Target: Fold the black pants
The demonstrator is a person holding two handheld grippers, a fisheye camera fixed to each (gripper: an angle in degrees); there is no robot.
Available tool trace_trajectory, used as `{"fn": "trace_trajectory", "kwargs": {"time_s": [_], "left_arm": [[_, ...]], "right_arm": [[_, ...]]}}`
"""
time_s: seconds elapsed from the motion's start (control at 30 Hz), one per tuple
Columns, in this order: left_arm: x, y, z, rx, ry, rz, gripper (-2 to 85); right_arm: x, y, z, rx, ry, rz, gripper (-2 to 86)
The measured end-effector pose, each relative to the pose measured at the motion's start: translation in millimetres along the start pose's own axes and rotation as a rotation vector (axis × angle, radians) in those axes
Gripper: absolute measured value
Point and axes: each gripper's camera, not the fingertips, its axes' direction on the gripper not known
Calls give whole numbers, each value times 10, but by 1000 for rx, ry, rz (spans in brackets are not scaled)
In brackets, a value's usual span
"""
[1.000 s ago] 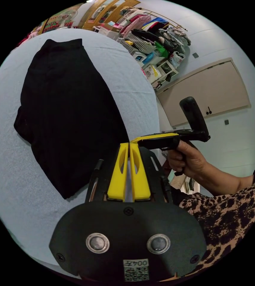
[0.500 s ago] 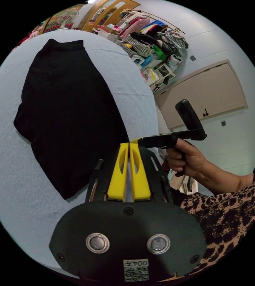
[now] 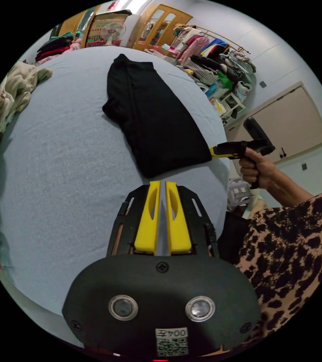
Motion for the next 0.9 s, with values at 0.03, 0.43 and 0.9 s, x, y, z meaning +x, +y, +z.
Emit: {"fn": "trace_trajectory", "kwargs": {"time_s": [0.03, 0.43, 0.9], "left_arm": [[24, 4, -15, 10, -28, 7, 24], [238, -1, -152, 31, -141, 46, 16], [252, -113, -275, 14, -117, 20, 11]], "right_arm": [[-14, 0, -2, -2, -1, 0, -5], [-182, 48, 31, -9, -8, 6, -6], [-473, 134, 142, -15, -4, 0, -6]]}}
